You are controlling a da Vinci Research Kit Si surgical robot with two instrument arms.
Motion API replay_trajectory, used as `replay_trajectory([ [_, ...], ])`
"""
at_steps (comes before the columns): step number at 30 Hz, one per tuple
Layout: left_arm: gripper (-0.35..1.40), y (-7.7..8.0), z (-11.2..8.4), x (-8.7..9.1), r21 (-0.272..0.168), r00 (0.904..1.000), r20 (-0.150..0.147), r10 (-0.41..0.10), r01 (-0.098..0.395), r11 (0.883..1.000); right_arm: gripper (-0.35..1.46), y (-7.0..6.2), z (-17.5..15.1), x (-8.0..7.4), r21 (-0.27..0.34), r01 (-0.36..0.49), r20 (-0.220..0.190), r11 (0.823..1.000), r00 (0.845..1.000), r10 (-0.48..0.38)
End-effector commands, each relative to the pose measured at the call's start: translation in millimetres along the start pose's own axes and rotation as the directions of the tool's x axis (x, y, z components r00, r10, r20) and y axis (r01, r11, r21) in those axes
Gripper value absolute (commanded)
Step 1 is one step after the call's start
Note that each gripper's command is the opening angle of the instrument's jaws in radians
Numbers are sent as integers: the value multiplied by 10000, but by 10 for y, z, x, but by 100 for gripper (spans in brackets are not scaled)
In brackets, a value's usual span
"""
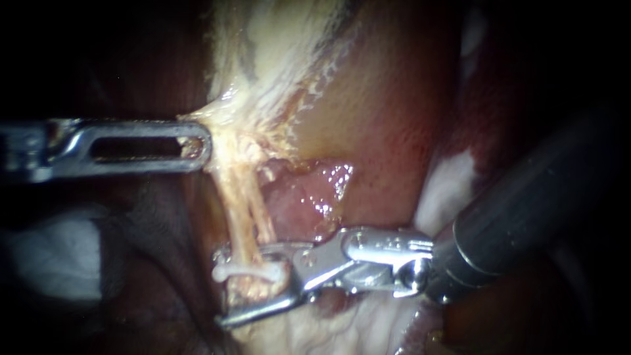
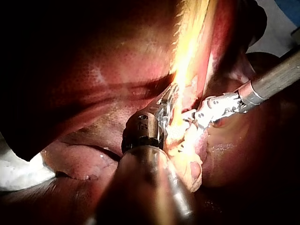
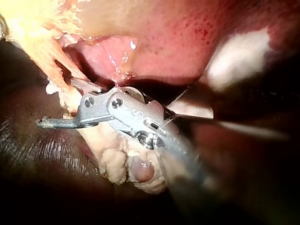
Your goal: Going back first clip left tube
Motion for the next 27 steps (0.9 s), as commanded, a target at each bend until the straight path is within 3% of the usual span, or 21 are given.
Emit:
replay_trajectory([
  [1,-35,0,0,0,-2,10000,-1,0,0,10000,60,1,-1,1,7,43,-26,10000,10000,-43],
  [18,-35,0,-1,0,-4,10000,-1,0,0,10000,60,2,-19,-1,-441,888,97,9951,9960,-885],
  [27,-35,0,-2,0,-1,10000,-3,2,-2,10000,60,-11,-53,6,-261,1141,110,9931,9934,-1139],
])
